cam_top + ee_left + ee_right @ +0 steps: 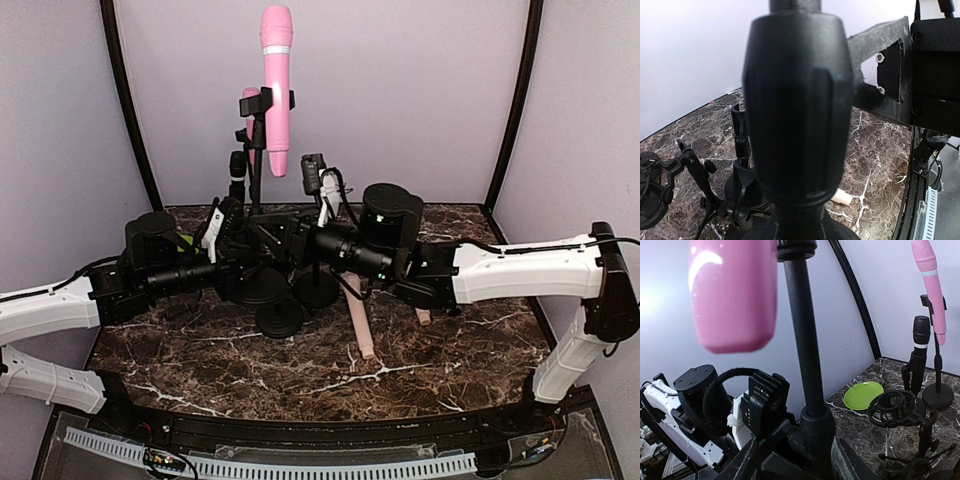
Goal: Remove the microphone from the stand
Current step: Unscrew the knob on the stand of the microphone stand.
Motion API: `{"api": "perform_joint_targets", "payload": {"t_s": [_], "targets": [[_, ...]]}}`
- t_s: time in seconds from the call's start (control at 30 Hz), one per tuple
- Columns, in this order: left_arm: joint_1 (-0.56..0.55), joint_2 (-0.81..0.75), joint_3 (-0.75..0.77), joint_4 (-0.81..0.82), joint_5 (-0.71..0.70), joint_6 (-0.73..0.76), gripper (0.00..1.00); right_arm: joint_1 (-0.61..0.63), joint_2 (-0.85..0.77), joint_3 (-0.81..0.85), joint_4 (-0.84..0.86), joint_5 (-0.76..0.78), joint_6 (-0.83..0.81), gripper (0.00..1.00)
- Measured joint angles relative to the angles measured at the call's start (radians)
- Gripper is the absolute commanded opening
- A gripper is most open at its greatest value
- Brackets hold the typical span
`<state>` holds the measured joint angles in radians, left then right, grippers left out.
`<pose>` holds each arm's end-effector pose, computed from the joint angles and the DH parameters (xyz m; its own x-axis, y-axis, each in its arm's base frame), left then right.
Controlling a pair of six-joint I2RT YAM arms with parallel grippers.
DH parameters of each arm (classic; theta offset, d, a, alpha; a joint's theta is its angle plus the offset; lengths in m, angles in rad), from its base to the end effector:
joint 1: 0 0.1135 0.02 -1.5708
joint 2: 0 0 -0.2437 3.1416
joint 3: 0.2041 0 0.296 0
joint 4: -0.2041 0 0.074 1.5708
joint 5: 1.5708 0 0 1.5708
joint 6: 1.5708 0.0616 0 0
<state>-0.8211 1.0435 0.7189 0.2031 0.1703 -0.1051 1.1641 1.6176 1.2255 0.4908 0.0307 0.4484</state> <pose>0.2138 -0.2449 0.2722 -0.1698 0.0307 -0.9850 0.8227 0.5547 -0.1246 0.1826 0.4191 0.3150 -0.3576 0.2651 -0.8954 -0.8333 0.3424 0.4341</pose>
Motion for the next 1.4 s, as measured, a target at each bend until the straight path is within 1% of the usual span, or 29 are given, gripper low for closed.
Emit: {"api": "perform_joint_targets", "payload": {"t_s": [0.17,0.27,0.37,0.7,0.97,1.07,1.17,1.27,1.4], "targets": [[0.0,0.003,0.0,-0.005,-0.005,-0.003,0.0,0.024,0.068,0.104,-0.094,0.106,-0.012,0.48],[0.0,0.003,0.0,-0.005,-0.005,-0.003,0.0,0.028,0.085,0.117,-0.133,0.154,-0.017,0.48],[0.0,0.003,0.0,-0.005,-0.004,-0.003,0.0,0.031,0.089,0.119,-0.156,0.173,-0.02,0.46],[0.0,0.013,0.002,-0.008,0.008,-0.004,0.0,0.034,0.092,0.122,-0.15,0.171,-0.029,0.43],[0.0,0.042,0.026,-0.019,0.039,-0.003,0.0,0.027,0.105,0.119,-0.092,0.112,-0.051,0.4],[0.0,0.043,0.033,-0.018,0.052,-0.004,0.0,0.024,0.106,0.116,-0.066,0.101,-0.056,0.37],[0.0,0.043,0.034,-0.014,0.071,-0.003,0.0,0.024,0.106,0.109,-0.055,0.1,-0.061,0.29],[0.0,0.043,0.034,-0.014,0.092,-0.005,0.0,0.017,0.106,0.095,-0.031,0.095,-0.062,0.23],[0.0,0.043,0.033,-0.029,0.121,-0.011,0.0,0.004,0.097,0.051,0.013,0.064,-0.067,0.2]]}}
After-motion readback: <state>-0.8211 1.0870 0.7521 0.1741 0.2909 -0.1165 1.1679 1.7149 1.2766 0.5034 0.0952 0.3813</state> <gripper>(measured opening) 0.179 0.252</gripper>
